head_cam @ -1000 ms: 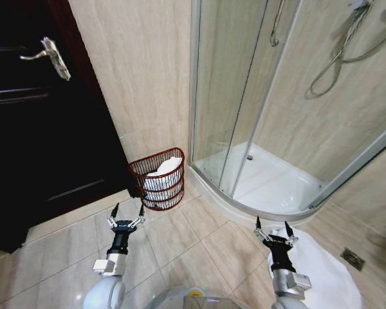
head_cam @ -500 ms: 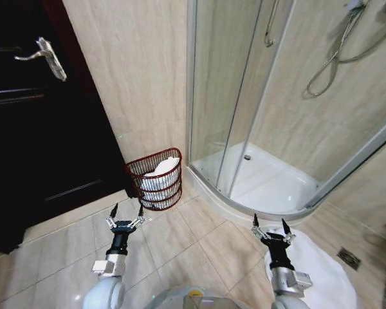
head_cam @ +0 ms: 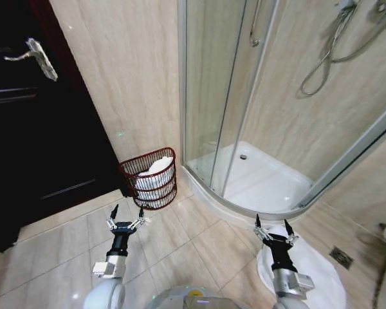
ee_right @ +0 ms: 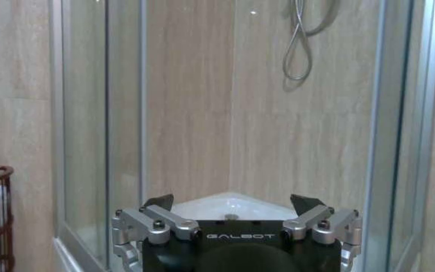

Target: Discard the used towel into the hamper.

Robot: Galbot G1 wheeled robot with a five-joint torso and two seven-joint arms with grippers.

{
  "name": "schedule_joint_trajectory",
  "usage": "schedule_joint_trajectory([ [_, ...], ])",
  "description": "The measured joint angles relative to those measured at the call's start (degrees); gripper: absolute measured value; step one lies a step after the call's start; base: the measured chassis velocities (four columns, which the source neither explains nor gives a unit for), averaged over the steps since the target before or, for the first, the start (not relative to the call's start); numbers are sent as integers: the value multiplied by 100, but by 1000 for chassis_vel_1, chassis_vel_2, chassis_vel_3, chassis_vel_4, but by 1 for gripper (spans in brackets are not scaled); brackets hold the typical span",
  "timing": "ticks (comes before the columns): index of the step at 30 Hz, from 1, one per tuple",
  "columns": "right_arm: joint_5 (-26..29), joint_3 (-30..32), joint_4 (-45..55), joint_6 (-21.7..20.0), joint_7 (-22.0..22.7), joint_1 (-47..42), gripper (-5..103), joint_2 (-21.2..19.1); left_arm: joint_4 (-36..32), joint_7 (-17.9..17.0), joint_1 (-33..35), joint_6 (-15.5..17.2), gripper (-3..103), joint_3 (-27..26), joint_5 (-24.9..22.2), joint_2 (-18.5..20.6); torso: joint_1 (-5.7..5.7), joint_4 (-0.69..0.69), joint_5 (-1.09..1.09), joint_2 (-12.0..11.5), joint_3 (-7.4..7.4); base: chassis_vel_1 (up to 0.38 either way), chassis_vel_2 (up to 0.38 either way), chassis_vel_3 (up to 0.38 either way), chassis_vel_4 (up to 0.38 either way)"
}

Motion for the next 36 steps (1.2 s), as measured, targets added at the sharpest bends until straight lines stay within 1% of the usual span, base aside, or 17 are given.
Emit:
schedule_joint_trajectory([
  [17, -42, 2, -4, 4, -1, -13, 100, -5, -19, 14, 45, -64, 100, 20, 16, -7, 2, 0, -1, 8, 6, -50, -111, 58, 111],
  [24, -51, 6, -88, -16, -7, 9, 100, -7, -20, 16, 44, -71, 100, 24, 17, -11, 4, 0, -1, 11, 8, -94, -117, 102, 130],
  [33, -105, 38, -125, 2, -16, -18, 100, -33, 7, 63, 49, -184, 100, 57, 15, -35, 4, 0, -1, 13, 9, -98, -139, 89, 144],
  [36, -115, 36, -126, -5, -17, -12, 100, -30, 9, 66, 53, -190, 100, 56, 11, -35, 4, 1, 2, 13, 9, -140, -170, 140, 166],
])
